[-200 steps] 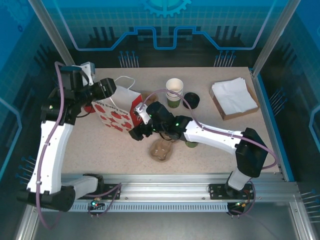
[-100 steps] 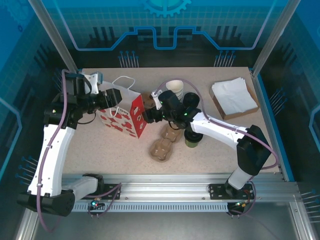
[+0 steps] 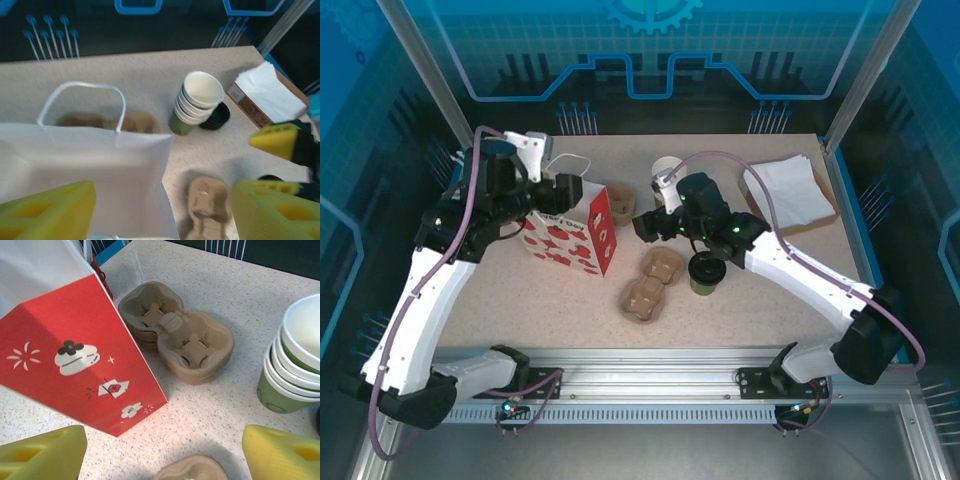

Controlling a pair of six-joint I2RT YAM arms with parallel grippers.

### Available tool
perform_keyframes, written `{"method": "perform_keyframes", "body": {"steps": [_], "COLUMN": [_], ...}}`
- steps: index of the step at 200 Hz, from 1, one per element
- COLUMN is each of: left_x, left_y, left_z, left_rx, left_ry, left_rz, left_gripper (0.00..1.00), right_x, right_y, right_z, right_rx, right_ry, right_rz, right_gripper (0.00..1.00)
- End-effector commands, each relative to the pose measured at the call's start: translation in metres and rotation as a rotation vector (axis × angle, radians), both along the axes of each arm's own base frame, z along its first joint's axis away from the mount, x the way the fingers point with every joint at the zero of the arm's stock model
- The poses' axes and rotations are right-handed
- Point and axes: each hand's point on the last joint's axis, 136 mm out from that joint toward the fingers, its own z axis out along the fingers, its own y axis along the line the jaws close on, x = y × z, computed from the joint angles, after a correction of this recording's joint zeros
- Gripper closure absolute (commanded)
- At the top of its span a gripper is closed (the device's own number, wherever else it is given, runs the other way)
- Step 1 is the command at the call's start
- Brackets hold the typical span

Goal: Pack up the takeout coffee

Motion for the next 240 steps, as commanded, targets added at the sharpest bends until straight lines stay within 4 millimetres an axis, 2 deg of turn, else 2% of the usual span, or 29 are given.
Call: {"method": "perform_keyframes", "body": {"steps": [1, 36, 101, 129, 144, 191, 240], "left_x": [0.012, 0.013, 0.011, 0.008, 0.012, 0.043, 0.073], "left_y": [0.005, -0.03, -0.055, -0.076, -0.087, -0.109, -0.126], "left_z": [-0.003, -0.047, -0.098, -0.102, -0.1, -0.103, -0.089], "left_rx": [0.135, 0.093, 0.06, -0.028, -0.08, -0.129, -0.188], "left_ry": [-0.008, 0.231, 0.477, 0.506, 0.499, 0.489, 0.442], "left_rz": [0.026, -0.106, -0.146, -0.206, -0.234, -0.255, -0.256], "left_gripper": [0.27, 0.23, 0.22, 0.23, 0.24, 0.25, 0.25], "right_x": [-0.007, -0.012, -0.017, -0.017, -0.018, -0.023, -0.026], "right_y": [-0.019, -0.033, -0.042, -0.045, -0.045, -0.051, -0.058], "right_z": [-0.008, -0.014, -0.023, -0.023, -0.022, -0.015, -0.017], "right_rx": [-0.035, -0.033, -0.031, -0.025, -0.021, -0.011, -0.018], "right_ry": [0.023, 0.039, 0.049, 0.049, 0.048, 0.036, 0.038], "right_rz": [-0.009, -0.027, -0.046, -0.053, -0.051, -0.058, -0.073], "right_gripper": [0.17, 0.16, 0.14, 0.14, 0.14, 0.14, 0.14]}}
